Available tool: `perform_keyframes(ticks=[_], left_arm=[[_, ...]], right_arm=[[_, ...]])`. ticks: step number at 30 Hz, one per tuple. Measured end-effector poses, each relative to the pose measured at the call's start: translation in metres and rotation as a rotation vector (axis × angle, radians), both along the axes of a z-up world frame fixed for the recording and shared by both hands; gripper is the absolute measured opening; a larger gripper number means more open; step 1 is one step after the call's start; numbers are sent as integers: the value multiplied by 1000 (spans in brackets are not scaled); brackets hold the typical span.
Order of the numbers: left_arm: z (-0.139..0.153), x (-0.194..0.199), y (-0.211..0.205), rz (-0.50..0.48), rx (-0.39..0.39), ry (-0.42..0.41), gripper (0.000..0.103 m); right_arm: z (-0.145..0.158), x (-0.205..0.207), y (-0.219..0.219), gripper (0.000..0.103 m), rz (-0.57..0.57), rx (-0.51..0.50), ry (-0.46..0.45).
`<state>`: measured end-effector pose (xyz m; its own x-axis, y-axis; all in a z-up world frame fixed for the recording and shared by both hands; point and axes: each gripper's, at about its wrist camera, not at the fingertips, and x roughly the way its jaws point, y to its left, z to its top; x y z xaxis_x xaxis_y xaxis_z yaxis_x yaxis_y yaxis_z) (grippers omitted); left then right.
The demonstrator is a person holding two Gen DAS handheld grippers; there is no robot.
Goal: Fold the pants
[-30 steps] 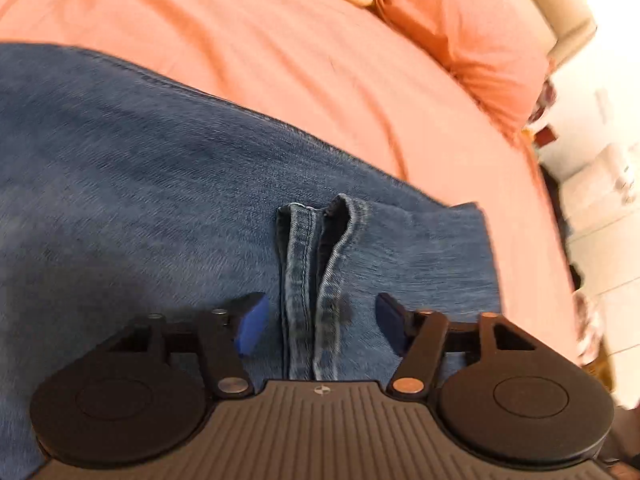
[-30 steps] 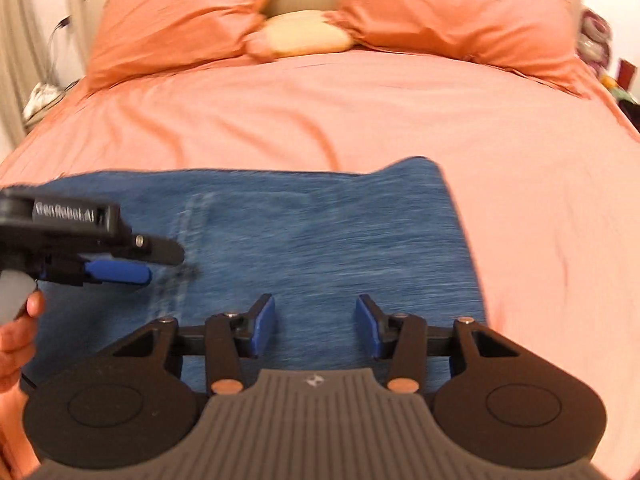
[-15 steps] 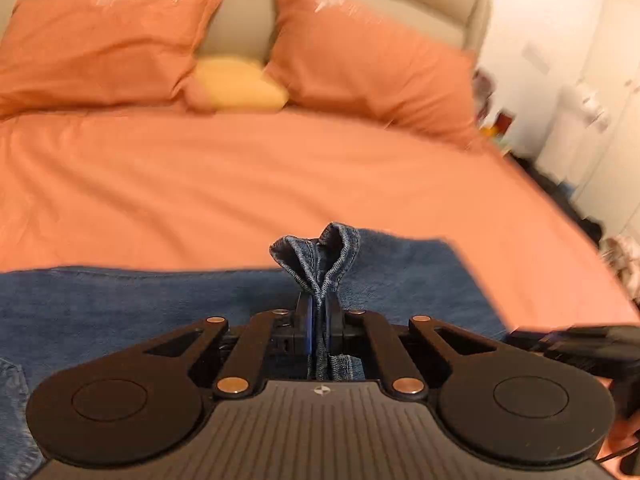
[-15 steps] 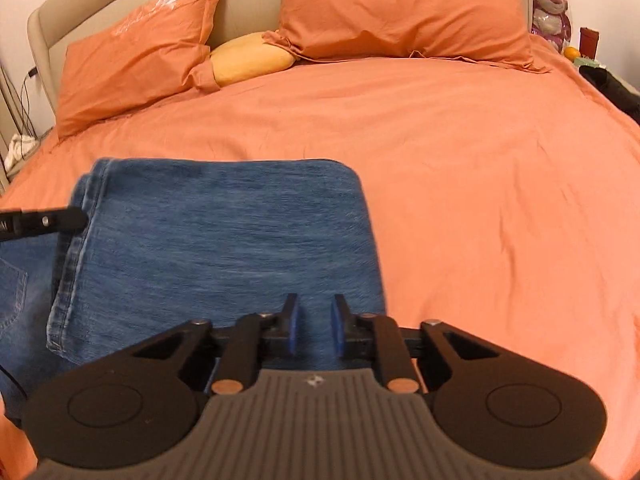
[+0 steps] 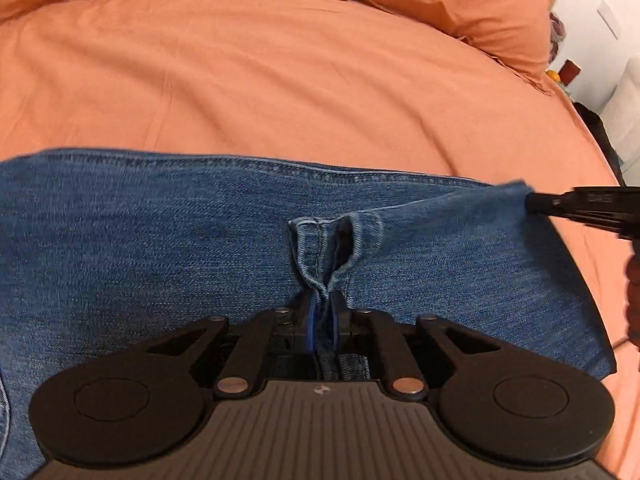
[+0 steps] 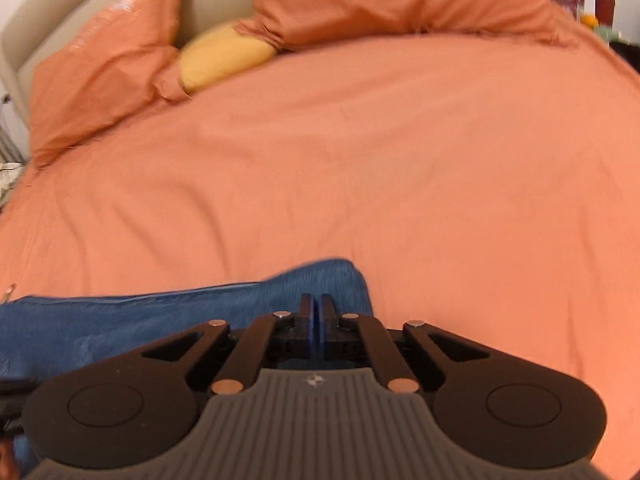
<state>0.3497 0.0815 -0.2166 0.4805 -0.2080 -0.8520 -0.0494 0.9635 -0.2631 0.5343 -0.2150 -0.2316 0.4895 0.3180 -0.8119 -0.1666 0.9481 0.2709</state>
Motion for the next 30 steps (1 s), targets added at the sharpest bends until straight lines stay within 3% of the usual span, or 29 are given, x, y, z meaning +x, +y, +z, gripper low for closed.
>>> perform_keyframes(ticks=[3,7,10,14,15,16,18,23,24,25,27,30], left_arm=[[-2,-1,9,22,-54,19,14],[4,-3,12,18,-63,32,14],[24,-11,2,16,-8,31,17],[46,-47,-8,-5,30,-54,18],[50,-51,-15,-21,31,-70,18],[51,-56,-22,-37,33,-79,19],[51,-65,-31,-57,40,-78,19],[41,-76,-38,-55,73,-38,19],[38,-76,-39,-54,81,-30,19],[36,-79,-36,-49,80,-23,19],[31,-76,-34,-23,73,1,22],[25,-72,-32,8,51,32,23]], right_arm=[[-20,16,3,0,-2,-17,58],[-13,10,2,0,11,-31,73],[2,-17,-3,0,55,-42,56],[27,-76,-23,1,71,-24,-16],[35,-93,-28,5,61,-34,-57],[42,-112,-35,20,45,-47,-96],[51,-148,-45,39,10,-62,-151],[45,-214,-55,38,-79,-82,-153],[40,-220,-53,42,-91,-84,-149],[35,-225,-49,48,-96,-104,-152],[22,-226,-39,48,-102,-146,-160],[7,-216,-37,48,-131,-101,-150]])
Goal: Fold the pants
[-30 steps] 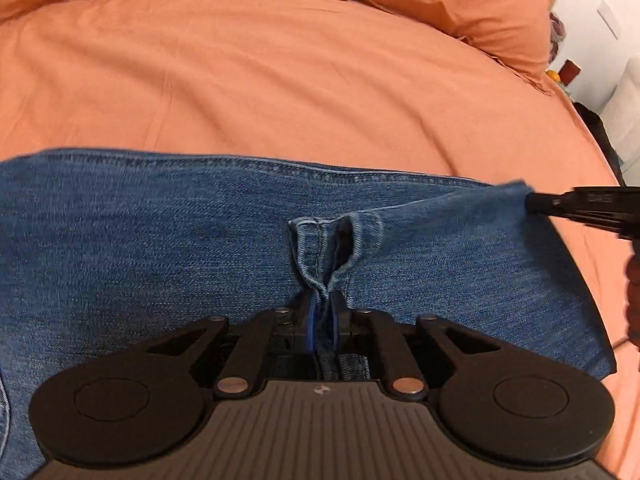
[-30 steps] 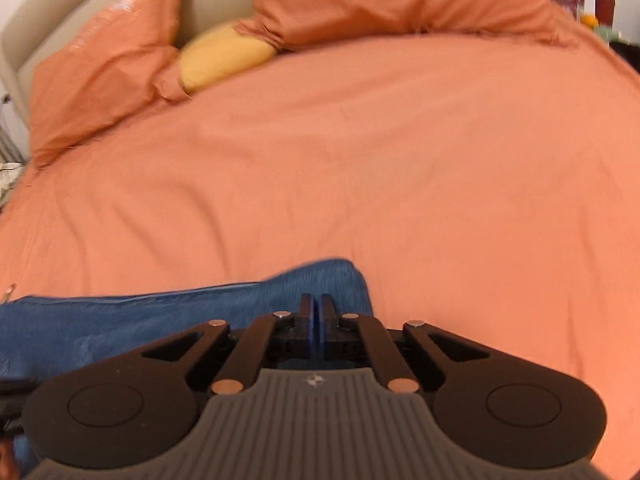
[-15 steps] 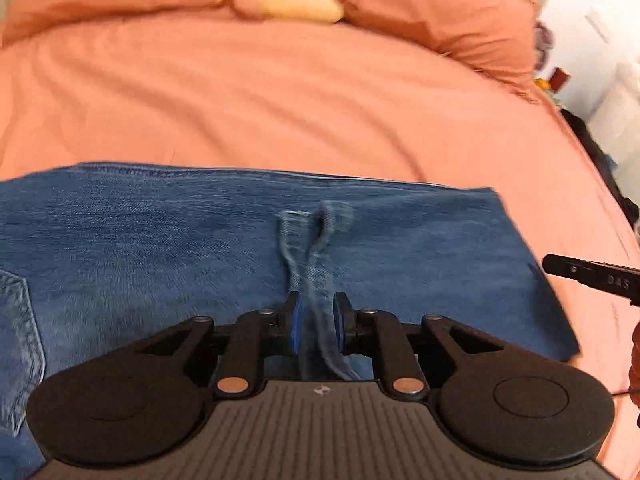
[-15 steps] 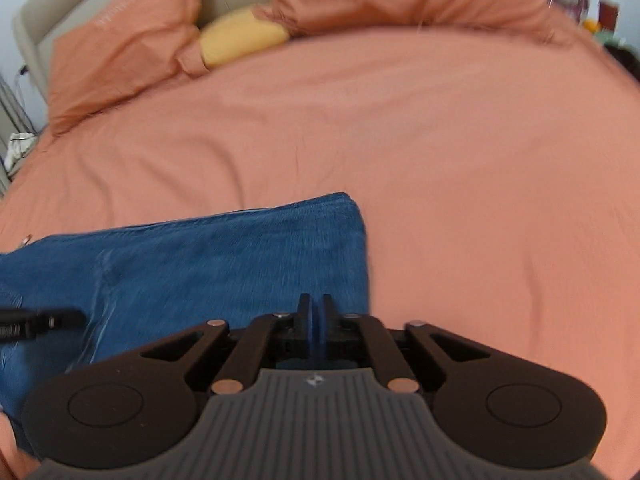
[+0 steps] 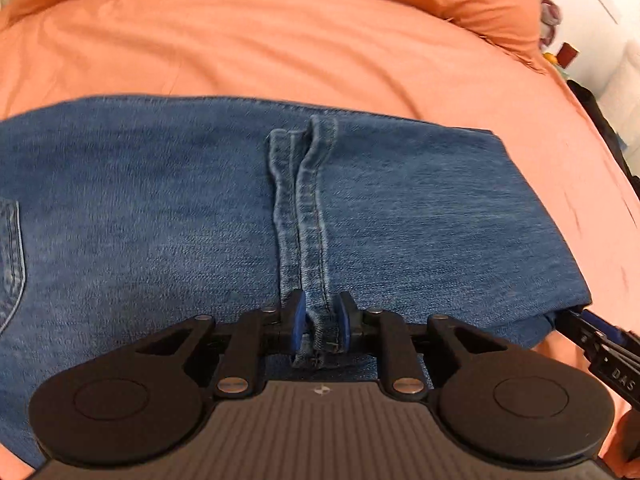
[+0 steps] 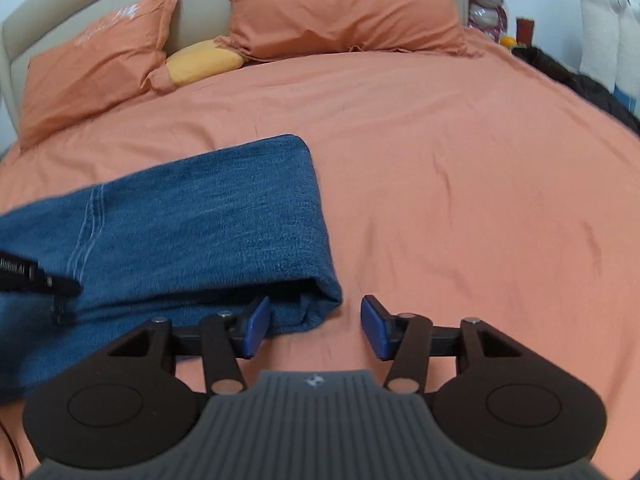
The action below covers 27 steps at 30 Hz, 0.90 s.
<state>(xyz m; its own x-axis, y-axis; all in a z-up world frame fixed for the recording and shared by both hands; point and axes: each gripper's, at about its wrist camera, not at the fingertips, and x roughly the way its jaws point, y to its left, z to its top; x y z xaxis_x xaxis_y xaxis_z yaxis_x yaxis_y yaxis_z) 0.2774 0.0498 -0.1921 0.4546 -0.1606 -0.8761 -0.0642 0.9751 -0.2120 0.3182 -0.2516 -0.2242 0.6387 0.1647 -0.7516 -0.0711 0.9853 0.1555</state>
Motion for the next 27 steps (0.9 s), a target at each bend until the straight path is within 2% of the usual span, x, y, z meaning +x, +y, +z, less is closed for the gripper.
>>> perform_keyframes(ticks=[3,4,5,6,8,10,13,19,22,25,27], left_arm=[[-4,1,-3,1,25,13,24],[-5,3,-6,-9,42,15,24],[-6,3,-8,-19,59,16,24],[-6,6,-12,-25,74,21,24],[-5,11,-18,-39,110,33,24],[-6,15,-23,-42,129,45,25],[-8,19,-24,-32,125,53,25],[-11,17,-21,-29,134,50,25],[-10,19,-27,-31,162,54,25],[-9,19,-28,-31,172,51,25],[-9,17,-27,-36,168,42,25]], right_arm=[[-13,15,4,45,-29,-5,29],[-16,17,5,32,-45,-30,30],[-17,18,3,27,-79,-39,9],[-16,16,-4,20,-102,1,-12],[-12,11,-19,14,-129,88,-32],[-9,5,-22,7,-103,87,-37],[-17,2,-30,0,-109,110,18],[-28,1,-45,0,-158,202,77],[-30,-5,-65,0,-235,208,94],[-20,-11,-77,0,-253,225,25],[-8,-13,-68,0,-192,229,-62]])
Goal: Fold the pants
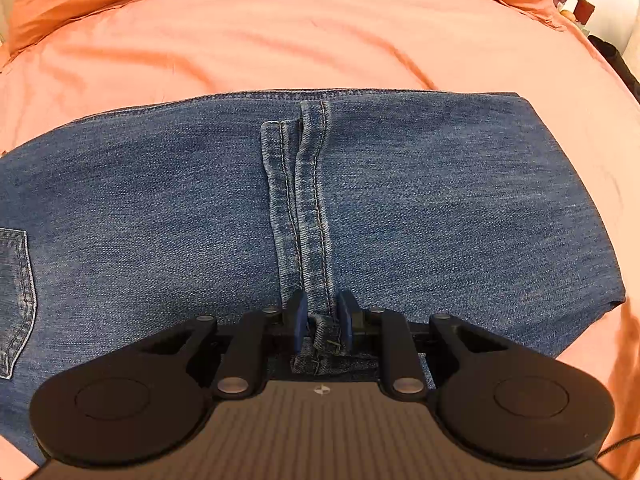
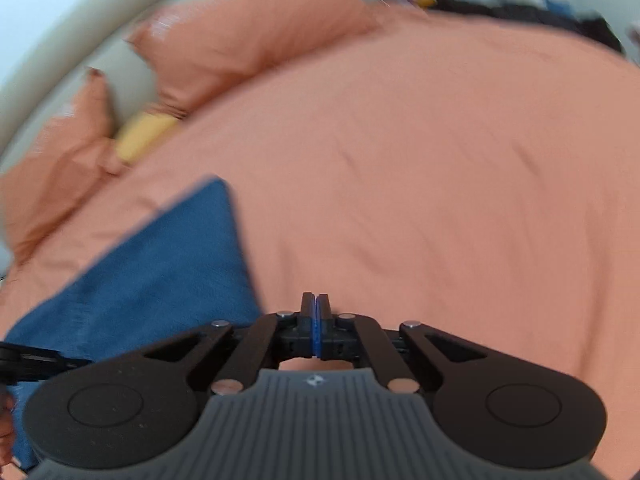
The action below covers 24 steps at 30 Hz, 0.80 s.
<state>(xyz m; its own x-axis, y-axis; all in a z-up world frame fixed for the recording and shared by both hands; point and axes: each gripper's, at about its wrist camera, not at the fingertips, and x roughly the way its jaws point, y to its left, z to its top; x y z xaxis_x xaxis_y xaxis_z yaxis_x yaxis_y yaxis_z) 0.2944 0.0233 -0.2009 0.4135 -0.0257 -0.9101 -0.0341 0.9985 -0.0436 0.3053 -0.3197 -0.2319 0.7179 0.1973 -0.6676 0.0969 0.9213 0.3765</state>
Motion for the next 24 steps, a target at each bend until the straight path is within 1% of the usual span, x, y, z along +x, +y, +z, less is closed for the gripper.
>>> perform_keyframes(ticks=[3,7,9,13,15,18,21,23,24], left_arm=[[0,-1,2,0,-13,-4,25],[1,-3,1,-17,-4,-14,25],[1,-4,0,-19,-1,-21,25],[0,-4,-2,-29,13,-23,25],[1,-4,-3,-37,20,-23,25],[2,-4,-5,-44,30,-25,25],[8,-8,-10,-67,58,-34,25],[15,-12,-10,-64,64,-35,31],[19,-15,-8,-58,58,-39,31]], right_arm=[[12,5,31,0,103,-57,-85],[13,23,66,0,197,-143,-126],[7,31,76,0,231,-158,-114],[-21,40,85,0,287,-203,14],[-27,39,83,0,304,-216,12],[-29,43,84,0,311,-225,19],[-28,38,85,0,323,-251,6],[-24,34,88,0,334,-283,-15],[-20,29,90,0,347,-309,-36]])
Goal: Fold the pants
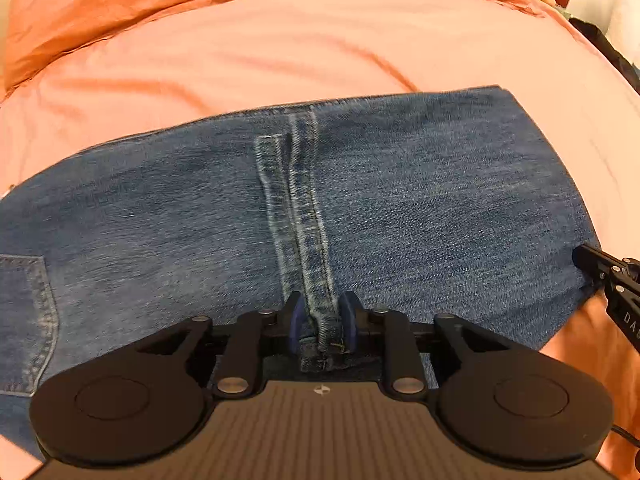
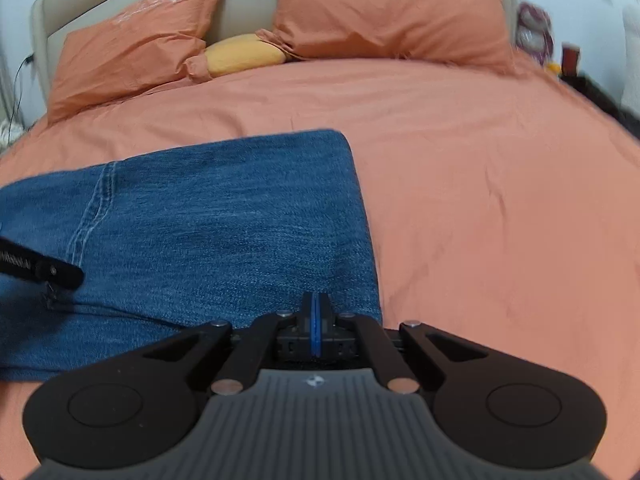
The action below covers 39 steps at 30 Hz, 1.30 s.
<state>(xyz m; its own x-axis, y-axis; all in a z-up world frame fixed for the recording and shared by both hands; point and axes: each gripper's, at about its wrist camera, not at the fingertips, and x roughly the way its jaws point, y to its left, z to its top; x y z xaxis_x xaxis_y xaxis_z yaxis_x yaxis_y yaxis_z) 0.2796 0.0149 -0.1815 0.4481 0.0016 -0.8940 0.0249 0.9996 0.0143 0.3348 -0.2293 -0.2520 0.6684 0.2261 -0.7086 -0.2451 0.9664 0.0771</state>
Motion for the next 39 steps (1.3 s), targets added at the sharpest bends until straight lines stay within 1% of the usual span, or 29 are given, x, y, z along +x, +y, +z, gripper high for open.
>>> perform_keyframes(ticks=[1,2,3,6,9,11,12,13,14,15,16,17,19,21,22,24,25,29,32,35,37,39], left_arm=[[5,-3,3,4,-10,-9,33],[10,-7,6,6,-19,-16,38],[16,-11,10,8,-21,-18,40],[30,-25,22,13,10,-27,41],[43,-41,45,54,4,-32,43],[50,-52,66,105,-14,-37,52],[53,-59,77,140,-17,-44,54],[54,-66,88,172,-19,-55,59],[56,-73,99,202,-23,-68,63],[58,-80,112,229,-28,-79,65],[58,-86,125,252,-34,-89,68],[59,-91,139,279,-40,-98,68],[61,-103,169,362,-60,-116,68],[62,-115,201,465,-94,-139,71],[61,-121,214,515,-114,-156,74],[60,-134,242,610,-159,-190,76],[59,-140,258,665,-186,-206,78],[45,-155,314,836,-335,-239,79],[30,-161,346,908,-426,-246,79],[14,-163,368,962,-516,-252,79],[0,-162,381,985,-605,-266,80],[-13,-160,391,1016,-681,-256,81]], right_arm=[[6,-5,3,0,22,-8,-30],[12,-10,4,0,46,0,-61],[17,-15,6,0,71,18,-87],[28,-26,17,0,137,57,-135],[34,-36,34,3,195,39,-147],[38,-42,45,9,231,43,-146],[42,-46,52,16,246,52,-147],[44,-49,58,23,264,62,-149],[47,-51,65,27,282,71,-148],[48,-53,72,29,301,78,-138],[50,-54,79,29,324,86,-125],[52,-54,88,29,352,85,-113],[53,-53,106,29,406,40,-108],[55,-49,126,29,446,-8,-103],[57,-44,133,29,457,-4,-84],[63,-34,145,29,470,36,-36],[66,-28,152,29,476,35,-20],[71,-11,185,29,532,-75,5],[70,8,200,29,557,-112,71],[67,21,217,29,608,-200,108],[63,29,228,29,648,-246,138],[56,37,239,29,688,-292,177]])
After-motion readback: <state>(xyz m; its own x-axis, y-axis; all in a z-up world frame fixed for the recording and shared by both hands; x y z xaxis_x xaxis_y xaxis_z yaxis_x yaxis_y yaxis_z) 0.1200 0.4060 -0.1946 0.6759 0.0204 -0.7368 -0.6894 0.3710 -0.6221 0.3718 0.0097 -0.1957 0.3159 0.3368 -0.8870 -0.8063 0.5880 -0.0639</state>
